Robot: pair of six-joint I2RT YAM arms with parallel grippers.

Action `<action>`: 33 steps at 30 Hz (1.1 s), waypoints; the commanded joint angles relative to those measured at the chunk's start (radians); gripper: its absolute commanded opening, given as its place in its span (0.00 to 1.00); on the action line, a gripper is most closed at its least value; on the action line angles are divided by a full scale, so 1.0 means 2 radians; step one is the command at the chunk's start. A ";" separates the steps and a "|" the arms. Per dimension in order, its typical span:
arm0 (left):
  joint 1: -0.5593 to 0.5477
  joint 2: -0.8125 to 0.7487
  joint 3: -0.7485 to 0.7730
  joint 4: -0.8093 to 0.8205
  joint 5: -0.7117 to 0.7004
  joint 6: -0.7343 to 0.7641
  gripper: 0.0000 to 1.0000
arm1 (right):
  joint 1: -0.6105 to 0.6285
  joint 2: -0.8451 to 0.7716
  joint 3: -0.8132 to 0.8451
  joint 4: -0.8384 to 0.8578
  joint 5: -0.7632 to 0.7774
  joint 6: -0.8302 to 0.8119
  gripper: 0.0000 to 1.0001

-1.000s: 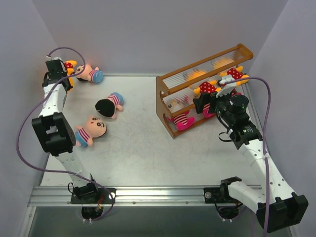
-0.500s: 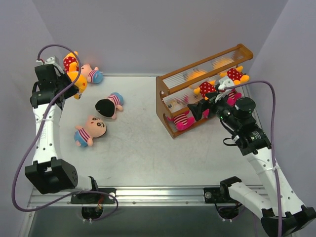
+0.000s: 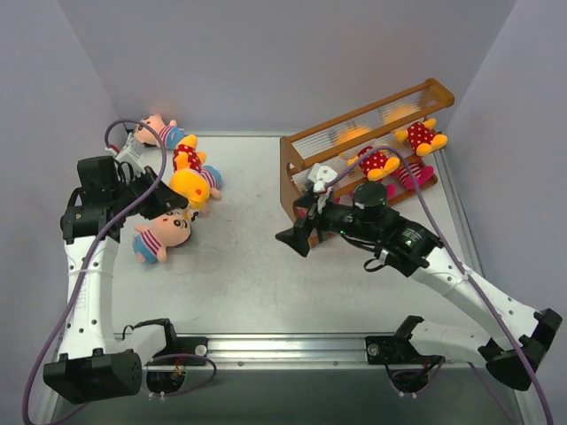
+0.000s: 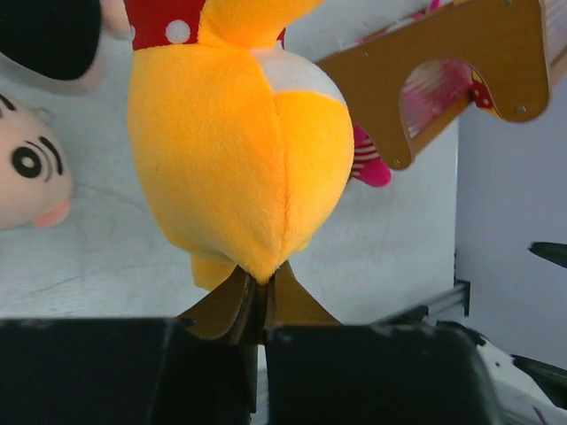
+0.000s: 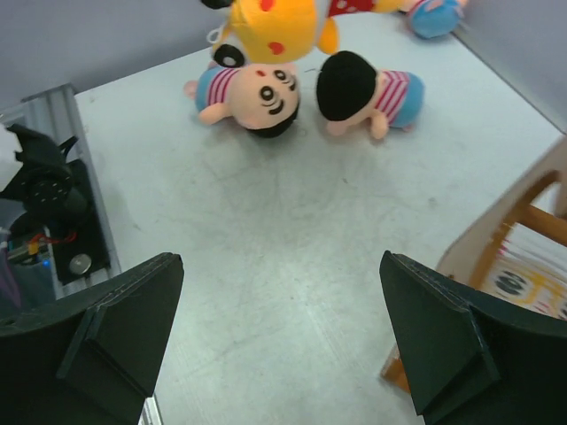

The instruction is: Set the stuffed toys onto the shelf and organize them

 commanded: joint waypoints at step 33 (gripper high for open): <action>-0.125 -0.037 -0.059 -0.055 0.156 0.086 0.02 | 0.088 0.265 0.115 0.104 -0.099 -0.046 0.31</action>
